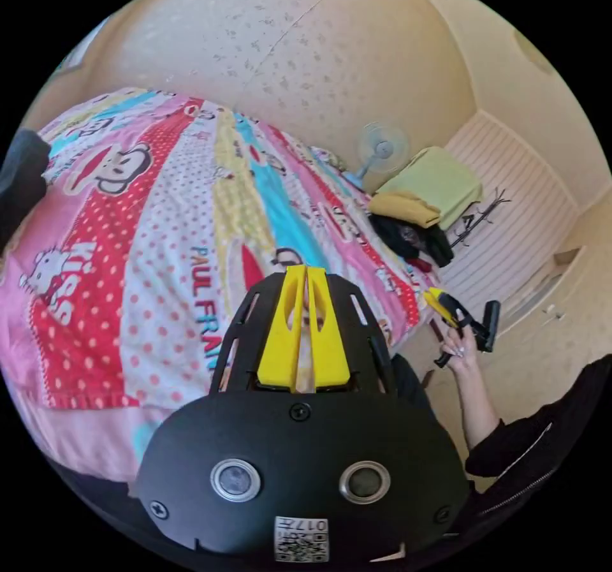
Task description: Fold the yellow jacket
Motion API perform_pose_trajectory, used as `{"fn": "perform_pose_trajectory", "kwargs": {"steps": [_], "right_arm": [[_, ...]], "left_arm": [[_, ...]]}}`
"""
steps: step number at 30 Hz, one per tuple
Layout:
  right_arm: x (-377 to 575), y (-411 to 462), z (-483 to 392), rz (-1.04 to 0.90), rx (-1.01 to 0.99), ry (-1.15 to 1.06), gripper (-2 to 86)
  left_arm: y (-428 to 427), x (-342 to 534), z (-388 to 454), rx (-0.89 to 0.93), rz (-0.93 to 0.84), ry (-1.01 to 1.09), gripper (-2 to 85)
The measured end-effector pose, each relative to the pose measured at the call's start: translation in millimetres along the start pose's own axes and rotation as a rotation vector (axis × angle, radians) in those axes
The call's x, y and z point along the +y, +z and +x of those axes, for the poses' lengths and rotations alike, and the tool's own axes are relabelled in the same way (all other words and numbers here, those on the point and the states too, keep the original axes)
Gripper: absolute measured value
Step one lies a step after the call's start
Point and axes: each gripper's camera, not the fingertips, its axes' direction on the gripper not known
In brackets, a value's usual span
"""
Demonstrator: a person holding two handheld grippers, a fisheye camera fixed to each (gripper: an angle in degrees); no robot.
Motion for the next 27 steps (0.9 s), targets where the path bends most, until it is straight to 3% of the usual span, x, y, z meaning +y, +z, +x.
{"fn": "perform_pose_trajectory", "kwargs": {"steps": [6,10,14,15,19,21,27], "right_arm": [[-67.9,-65.9,89.6,0.18,-0.02,0.131,14.1],[-144.6,-90.9,131.2,0.272,-0.06,0.167,14.1],[-226.2,-87.1,166.9,0.284,-0.099,0.349,14.3],[-252.8,-82.2,174.5,0.294,-0.155,0.36,14.4],[-320.7,-53.1,194.9,0.253,-0.018,0.441,12.6],[-326.2,-35.2,202.5,0.231,-0.13,0.425,6.5],[-270.5,-14.8,161.6,0.226,-0.331,0.381,3.3]], "left_arm": [[107.9,-81.2,97.7,0.12,0.012,0.311,7.6],[194.4,-141.4,158.6,0.39,0.035,0.427,9.2],[305.5,-197.5,234.0,0.405,-0.057,0.537,16.7],[320.1,-203.8,243.9,0.404,-0.08,0.539,17.2],[379.7,-229.5,282.9,0.397,-0.071,0.481,17.7],[393.0,-234.6,283.1,0.414,-0.087,0.438,17.4],[374.8,-196.8,211.0,0.431,-0.167,0.284,16.1]]}}
